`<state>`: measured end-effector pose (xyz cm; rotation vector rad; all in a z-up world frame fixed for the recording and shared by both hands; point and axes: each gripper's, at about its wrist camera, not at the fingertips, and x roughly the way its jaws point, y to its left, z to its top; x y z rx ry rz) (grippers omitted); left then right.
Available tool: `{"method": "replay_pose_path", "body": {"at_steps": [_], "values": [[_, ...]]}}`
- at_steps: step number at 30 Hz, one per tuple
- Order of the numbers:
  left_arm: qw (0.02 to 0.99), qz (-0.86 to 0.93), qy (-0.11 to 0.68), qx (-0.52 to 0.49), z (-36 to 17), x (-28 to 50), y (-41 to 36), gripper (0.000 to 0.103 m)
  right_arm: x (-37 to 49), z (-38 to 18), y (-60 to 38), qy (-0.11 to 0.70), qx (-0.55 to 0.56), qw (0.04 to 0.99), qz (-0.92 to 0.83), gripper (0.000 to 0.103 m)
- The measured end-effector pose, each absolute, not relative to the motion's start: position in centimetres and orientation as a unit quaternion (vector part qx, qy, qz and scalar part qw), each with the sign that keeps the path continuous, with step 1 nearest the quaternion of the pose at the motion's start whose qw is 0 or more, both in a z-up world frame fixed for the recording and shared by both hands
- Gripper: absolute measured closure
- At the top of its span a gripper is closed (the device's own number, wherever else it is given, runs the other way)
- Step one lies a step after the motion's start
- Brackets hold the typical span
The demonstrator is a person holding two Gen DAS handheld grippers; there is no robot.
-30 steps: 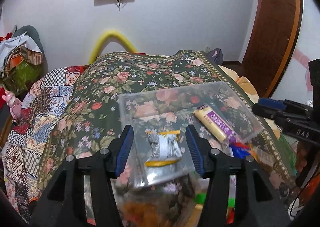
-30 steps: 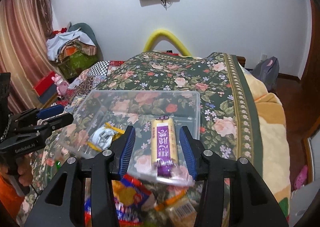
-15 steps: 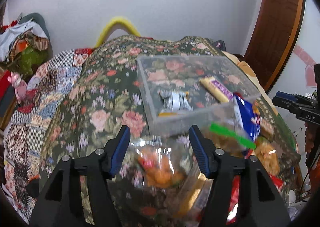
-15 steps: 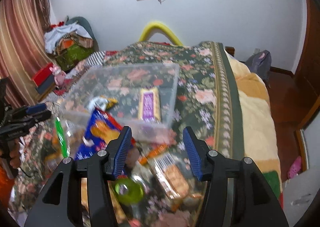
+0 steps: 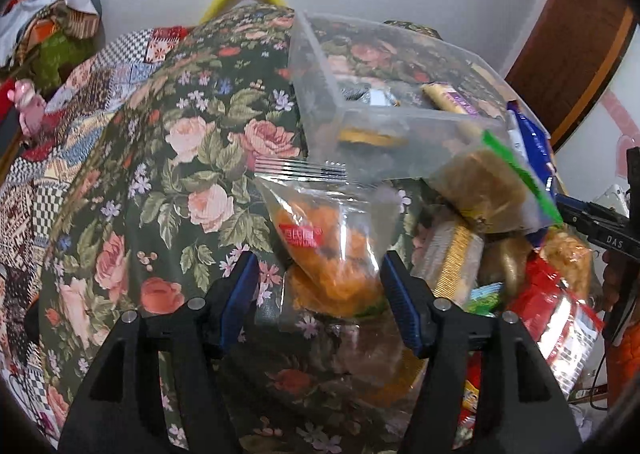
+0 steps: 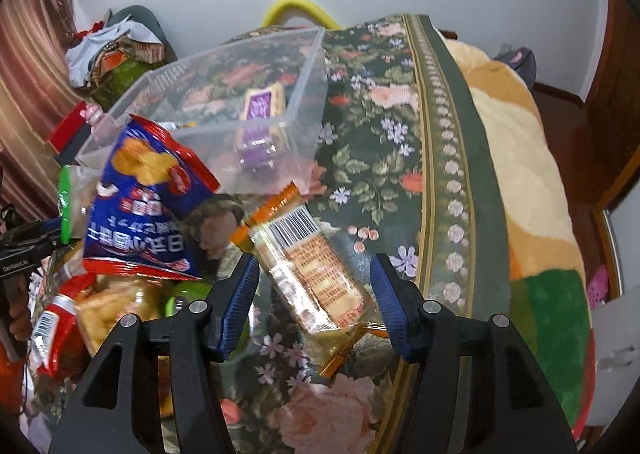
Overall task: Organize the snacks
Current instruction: 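Grasp the orange snack bag with left tool while right grasps tan biscuit packet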
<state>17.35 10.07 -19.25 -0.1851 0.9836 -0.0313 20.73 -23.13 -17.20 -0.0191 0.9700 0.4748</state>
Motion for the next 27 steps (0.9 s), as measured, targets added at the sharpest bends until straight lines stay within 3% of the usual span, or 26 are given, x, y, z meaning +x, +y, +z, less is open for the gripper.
{"method": "replay_pose_path", "body": {"at_steps": [9, 13, 27], "values": [[0.872, -0.021, 0.479, -0.101, -21.0, 18.9, 9.6, 0.04, 21.0, -18.5, -22.2, 0.468, -0.017, 0.853, 0.231, 0.049], [0.878, -0.015, 0.468, -0.095, -21.0, 18.8, 9.4, 0.046, 20.7, -18.4, -22.0, 0.464, -0.02, 0.854, 0.235, 0.07], [0.897, 0.009, 0.432, -0.091, -17.6, 16.1, 10.5, 0.05, 19.3, -15.3, -22.7, 0.43, -0.002, 0.871, 0.237, 0.071]]}}
